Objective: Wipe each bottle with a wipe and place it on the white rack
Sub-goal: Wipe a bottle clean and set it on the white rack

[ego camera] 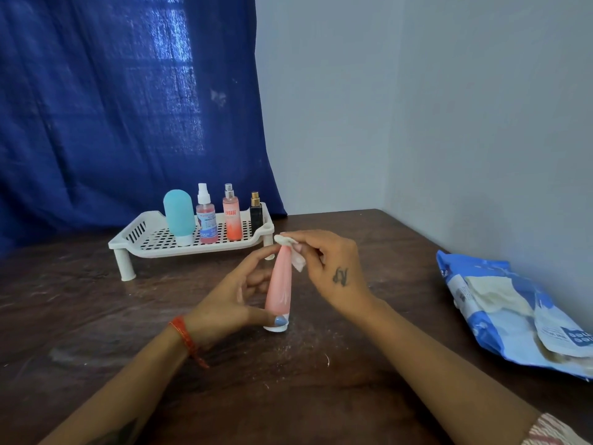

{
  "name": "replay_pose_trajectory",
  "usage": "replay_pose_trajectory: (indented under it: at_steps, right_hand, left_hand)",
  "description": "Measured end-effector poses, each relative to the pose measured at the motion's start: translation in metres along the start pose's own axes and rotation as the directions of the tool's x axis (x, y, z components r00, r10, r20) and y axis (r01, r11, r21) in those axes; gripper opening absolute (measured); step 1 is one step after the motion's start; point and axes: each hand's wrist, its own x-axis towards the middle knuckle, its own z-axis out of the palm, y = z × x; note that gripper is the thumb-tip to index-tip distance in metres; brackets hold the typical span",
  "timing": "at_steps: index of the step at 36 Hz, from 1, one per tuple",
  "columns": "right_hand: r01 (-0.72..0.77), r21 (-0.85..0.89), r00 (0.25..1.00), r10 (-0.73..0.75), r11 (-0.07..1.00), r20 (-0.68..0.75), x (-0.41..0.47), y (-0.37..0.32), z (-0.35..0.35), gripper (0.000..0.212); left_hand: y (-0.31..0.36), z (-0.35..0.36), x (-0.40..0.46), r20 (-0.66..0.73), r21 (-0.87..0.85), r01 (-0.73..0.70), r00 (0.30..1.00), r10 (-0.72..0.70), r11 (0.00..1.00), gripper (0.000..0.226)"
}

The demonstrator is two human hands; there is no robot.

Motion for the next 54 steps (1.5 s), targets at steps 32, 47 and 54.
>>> replay_pose_trajectory:
  at_steps: [32, 47, 54]
  right_hand:
    - [0.389, -0.22, 0.918, -0.357, 0.894, 0.173, -0.01, -0.005, -0.004, 0.032]
    - [-0.031, -0.166, 0.999, 0.026, 0.986, -0.031, -0.003, -0.003, 0.0, 0.029]
    - [-0.181, -0.146, 0.983, 0.174, 0.973, -0.06, -0.002, 0.002, 0.0, 0.028]
  left_hand:
    - [-0.001, -0.001, -0.002, -0.06, 0.044, -0.007, 0.998, 0.01, 0.999, 0.071]
    - [-0.002, -0.002, 0.0, -0.004, 0.093, -0.011, 1.0, 0.012, 0.996, 0.078]
    - [-0.002, -0.003, 0.0, 0.015, 0.114, 0.0, 1.0, -0.001, 0.993, 0.073]
